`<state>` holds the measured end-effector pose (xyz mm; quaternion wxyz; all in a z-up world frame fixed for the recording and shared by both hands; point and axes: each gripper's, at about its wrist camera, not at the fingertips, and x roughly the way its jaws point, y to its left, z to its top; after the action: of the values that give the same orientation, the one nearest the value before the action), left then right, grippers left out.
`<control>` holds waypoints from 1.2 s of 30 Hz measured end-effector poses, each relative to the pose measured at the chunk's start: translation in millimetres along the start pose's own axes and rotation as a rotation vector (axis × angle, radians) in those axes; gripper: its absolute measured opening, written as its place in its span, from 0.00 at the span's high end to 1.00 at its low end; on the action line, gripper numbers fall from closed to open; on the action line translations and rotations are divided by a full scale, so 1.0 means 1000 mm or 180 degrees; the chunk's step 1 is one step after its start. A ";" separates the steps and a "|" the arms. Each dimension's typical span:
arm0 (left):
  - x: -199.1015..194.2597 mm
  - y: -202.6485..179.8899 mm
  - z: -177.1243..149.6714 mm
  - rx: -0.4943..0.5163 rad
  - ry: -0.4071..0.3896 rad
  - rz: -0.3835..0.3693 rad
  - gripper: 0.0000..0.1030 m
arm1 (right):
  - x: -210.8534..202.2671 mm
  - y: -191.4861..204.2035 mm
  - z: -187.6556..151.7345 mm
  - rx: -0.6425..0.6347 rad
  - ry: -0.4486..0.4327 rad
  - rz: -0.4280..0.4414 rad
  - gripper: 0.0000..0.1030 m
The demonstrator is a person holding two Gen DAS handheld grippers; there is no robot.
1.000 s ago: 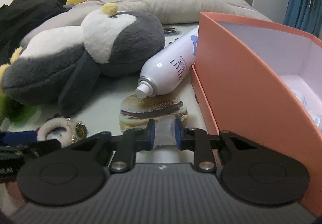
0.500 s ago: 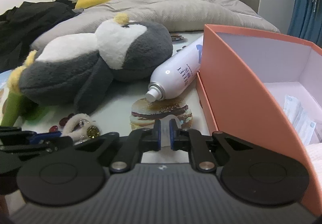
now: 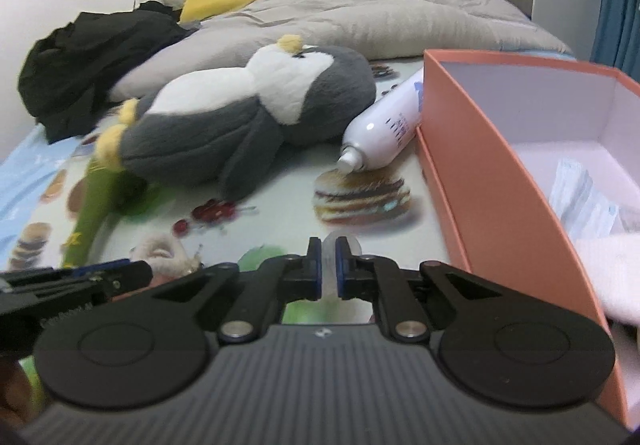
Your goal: Organize soft objects
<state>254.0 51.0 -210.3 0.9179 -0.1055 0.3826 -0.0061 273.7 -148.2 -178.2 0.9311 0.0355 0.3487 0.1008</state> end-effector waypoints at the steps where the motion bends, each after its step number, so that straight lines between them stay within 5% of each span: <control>1: -0.007 0.000 -0.005 -0.0051 0.0006 -0.0014 0.87 | -0.004 0.000 -0.002 0.0033 0.0020 0.0031 0.90; 12: -0.059 -0.006 -0.060 -0.0209 -0.0028 0.0021 0.87 | -0.046 0.001 -0.049 0.0282 0.0154 0.0235 0.90; 24: -0.059 -0.015 -0.095 -0.0162 0.0250 -0.0049 0.85 | -0.063 -0.014 -0.073 0.0157 0.0391 0.0403 0.84; 32: -0.056 -0.011 -0.098 -0.0112 0.0243 -0.0030 0.78 | -0.068 -0.009 -0.071 -0.0445 0.0331 0.0405 0.54; 36: -0.054 -0.011 -0.097 -0.0098 0.0232 -0.0012 0.78 | -0.064 -0.005 -0.067 -0.0699 0.0265 0.0349 0.49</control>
<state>148.0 26.8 -236.8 0.9016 -0.1201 0.4156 -0.0058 183.4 -166.5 -188.6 0.9072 -0.0518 0.3714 0.1906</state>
